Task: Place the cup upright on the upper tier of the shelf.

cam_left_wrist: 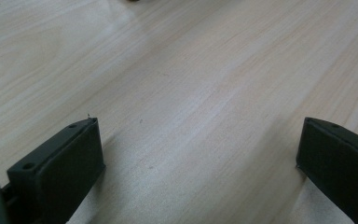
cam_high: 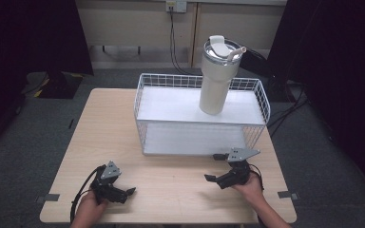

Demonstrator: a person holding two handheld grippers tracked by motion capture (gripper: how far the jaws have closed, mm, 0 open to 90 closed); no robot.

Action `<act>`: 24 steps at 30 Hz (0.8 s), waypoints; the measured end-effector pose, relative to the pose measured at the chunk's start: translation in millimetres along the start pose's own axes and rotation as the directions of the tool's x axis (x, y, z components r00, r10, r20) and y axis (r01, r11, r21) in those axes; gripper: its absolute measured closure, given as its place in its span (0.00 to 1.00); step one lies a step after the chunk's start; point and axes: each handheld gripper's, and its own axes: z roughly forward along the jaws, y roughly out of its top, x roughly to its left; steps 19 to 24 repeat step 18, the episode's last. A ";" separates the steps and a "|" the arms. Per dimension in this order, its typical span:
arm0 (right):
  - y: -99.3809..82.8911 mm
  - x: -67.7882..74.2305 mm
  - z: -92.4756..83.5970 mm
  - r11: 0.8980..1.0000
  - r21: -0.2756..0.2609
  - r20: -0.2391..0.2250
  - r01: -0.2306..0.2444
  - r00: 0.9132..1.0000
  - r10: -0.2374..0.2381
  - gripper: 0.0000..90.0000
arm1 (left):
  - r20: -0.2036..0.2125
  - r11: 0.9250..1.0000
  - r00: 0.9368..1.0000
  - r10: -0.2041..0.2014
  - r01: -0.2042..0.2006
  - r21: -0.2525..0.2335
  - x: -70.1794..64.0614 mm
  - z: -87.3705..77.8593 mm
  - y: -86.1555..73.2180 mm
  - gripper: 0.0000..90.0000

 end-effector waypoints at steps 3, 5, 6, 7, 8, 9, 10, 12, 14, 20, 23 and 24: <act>-3.9 1.2 3.3 1.000 0.022 0.001 0.004 1.000 -0.004 0.09 | 0.000 1.000 1.000 0.000 0.000 0.000 0.0 0.0 0.0 0.00; -5.1 1.5 4.1 1.000 0.027 0.001 0.007 1.000 -0.007 0.09 | 0.000 1.000 1.000 0.000 0.000 0.000 0.0 0.0 0.0 0.00; -7.5 1.6 5.4 0.999 0.038 0.002 0.005 1.000 -0.005 0.09 | 0.000 1.000 1.000 0.001 -0.001 0.001 0.0 0.0 0.0 0.00; -7.5 1.6 5.4 0.999 0.038 0.002 0.005 1.000 -0.005 0.09 | 0.000 1.000 1.000 0.001 -0.001 0.001 0.0 0.0 0.0 0.00; -8.5 1.4 5.9 0.999 0.043 0.002 0.002 1.000 -0.002 0.09 | 0.000 1.000 1.000 0.000 0.000 0.000 0.0 0.0 0.0 0.00; -9.6 1.3 6.4 0.999 0.051 0.004 0.007 1.000 -0.007 0.09 | 0.000 1.000 1.000 0.000 0.000 0.000 0.0 0.0 0.0 0.00; -10.2 1.5 6.8 0.998 0.059 0.006 0.011 1.000 -0.012 0.10 | 0.000 1.000 1.000 0.000 0.000 0.000 0.0 0.0 0.0 0.00; -11.5 2.1 7.8 0.996 0.084 0.014 0.033 0.999 -0.035 0.10 | 0.000 1.000 1.000 0.000 0.000 0.000 0.0 0.0 0.0 0.00; -12.3 3.1 8.0 0.993 0.103 0.016 0.050 0.999 -0.052 0.10 | 0.000 1.000 1.000 0.000 0.000 0.001 0.0 0.0 0.0 0.00; -11.4 6.2 6.6 0.983 0.155 0.033 0.099 0.994 -0.105 0.10 | 0.000 1.000 1.000 0.000 0.000 0.001 0.0 0.0 0.0 0.00; -11.4 6.2 6.6 0.983 0.155 0.033 0.099 0.994 -0.105 0.10 | 0.000 1.000 1.000 0.000 0.000 0.001 0.0 0.0 0.0 0.00; -11.4 6.2 6.6 0.983 0.155 0.033 0.099 0.994 -0.105 0.10 | 0.000 1.000 1.000 0.000 0.000 0.001 0.0 0.0 0.0 0.00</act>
